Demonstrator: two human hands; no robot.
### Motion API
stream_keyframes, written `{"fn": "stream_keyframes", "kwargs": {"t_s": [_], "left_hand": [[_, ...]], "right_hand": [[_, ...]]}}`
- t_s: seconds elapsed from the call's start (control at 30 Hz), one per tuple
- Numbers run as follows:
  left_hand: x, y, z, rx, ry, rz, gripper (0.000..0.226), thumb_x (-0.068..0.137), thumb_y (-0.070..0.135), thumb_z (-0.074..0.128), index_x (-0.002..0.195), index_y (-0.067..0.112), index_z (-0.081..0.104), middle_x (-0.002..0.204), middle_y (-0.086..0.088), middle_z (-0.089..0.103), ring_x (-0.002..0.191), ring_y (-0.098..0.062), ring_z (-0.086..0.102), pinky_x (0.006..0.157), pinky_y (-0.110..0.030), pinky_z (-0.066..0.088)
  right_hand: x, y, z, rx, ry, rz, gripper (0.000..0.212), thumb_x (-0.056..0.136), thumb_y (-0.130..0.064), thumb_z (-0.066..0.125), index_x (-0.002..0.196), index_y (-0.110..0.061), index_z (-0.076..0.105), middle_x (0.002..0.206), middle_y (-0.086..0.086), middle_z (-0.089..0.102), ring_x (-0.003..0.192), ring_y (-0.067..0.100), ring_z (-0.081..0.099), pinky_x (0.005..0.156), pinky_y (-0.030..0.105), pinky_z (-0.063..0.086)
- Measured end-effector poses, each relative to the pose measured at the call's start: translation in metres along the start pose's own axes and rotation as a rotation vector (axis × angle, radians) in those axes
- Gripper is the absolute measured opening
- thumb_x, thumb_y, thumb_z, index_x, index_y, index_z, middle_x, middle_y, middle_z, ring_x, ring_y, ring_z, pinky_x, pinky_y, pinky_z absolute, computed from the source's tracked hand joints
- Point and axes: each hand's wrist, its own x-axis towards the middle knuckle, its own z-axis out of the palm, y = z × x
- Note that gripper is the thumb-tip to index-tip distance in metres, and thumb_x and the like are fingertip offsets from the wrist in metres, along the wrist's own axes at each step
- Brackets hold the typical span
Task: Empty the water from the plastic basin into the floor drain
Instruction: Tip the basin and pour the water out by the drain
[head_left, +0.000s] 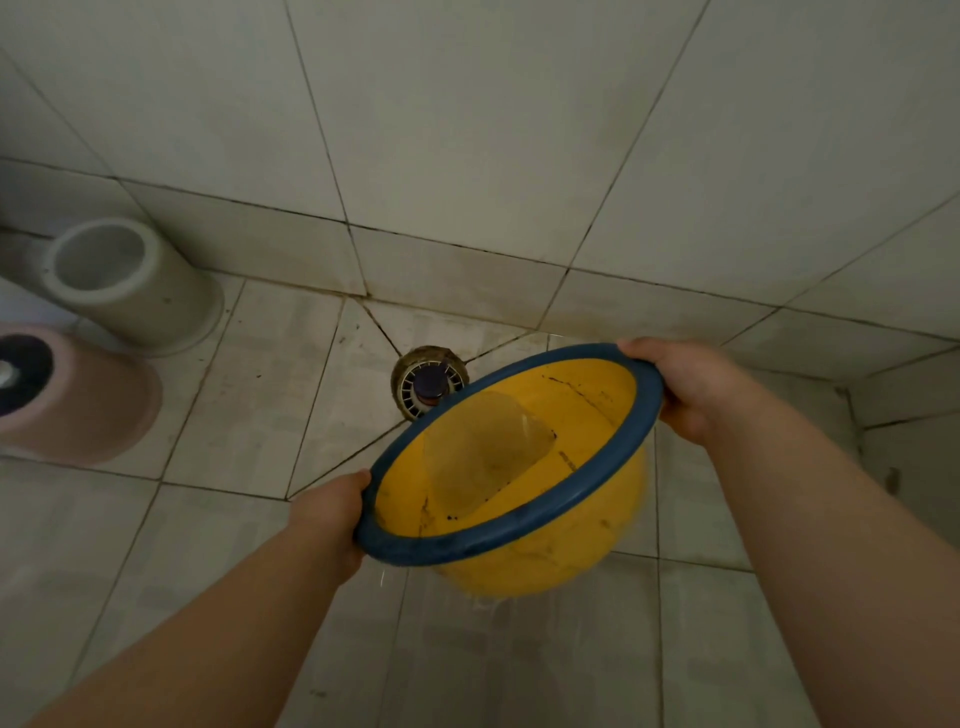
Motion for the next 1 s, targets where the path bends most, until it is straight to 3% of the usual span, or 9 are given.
{"fn": "stream_keyframes", "kwargs": {"t_s": [0.33, 0.73, 0.87, 1.0], "left_hand": [[0.0019, -0.0022, -0.0017, 0.041, 0.034, 0.026, 0.046, 0.101, 0.023, 0.037, 0.140, -0.002, 0.040, 0.144, -0.020, 0.046, 0.131, -0.036, 0.045, 0.096, -0.042, 0.039], [-0.0037, -0.0002, 0.0016, 0.058, 0.039, 0.019, 0.046, 0.102, 0.022, 0.035, 0.141, -0.003, 0.039, 0.145, -0.020, 0.044, 0.133, -0.036, 0.043, 0.105, -0.042, 0.035], [-0.0050, 0.0025, 0.0045, 0.048, 0.023, -0.020, 0.050, 0.103, 0.025, 0.030, 0.145, 0.000, 0.031, 0.151, -0.019, 0.036, 0.138, -0.034, 0.035, 0.113, -0.040, 0.028], [-0.0048, 0.0024, 0.0051, 0.049, 0.009, -0.011, 0.050, 0.104, 0.025, 0.027, 0.146, -0.001, 0.029, 0.152, -0.019, 0.034, 0.139, -0.033, 0.033, 0.115, -0.041, 0.026]], "right_hand": [[0.0019, -0.0042, 0.0010, -0.012, 0.027, -0.005, 0.032, 0.085, -0.019, 0.062, 0.112, -0.001, 0.062, 0.088, 0.012, 0.065, 0.072, 0.023, 0.060, 0.068, 0.034, 0.051], [0.0019, -0.0054, 0.0025, -0.027, 0.021, -0.004, 0.027, 0.086, -0.019, 0.060, 0.108, -0.003, 0.061, 0.080, 0.009, 0.062, 0.067, 0.020, 0.058, 0.061, 0.030, 0.050], [0.0030, -0.0061, 0.0023, -0.023, 0.026, -0.005, 0.024, 0.086, -0.019, 0.061, 0.105, -0.004, 0.059, 0.081, 0.009, 0.062, 0.068, 0.020, 0.058, 0.060, 0.030, 0.050], [0.0029, -0.0067, 0.0027, -0.032, 0.025, 0.000, 0.014, 0.086, -0.020, 0.061, 0.092, -0.007, 0.061, 0.079, 0.009, 0.062, 0.066, 0.020, 0.057, 0.060, 0.031, 0.050]]}}
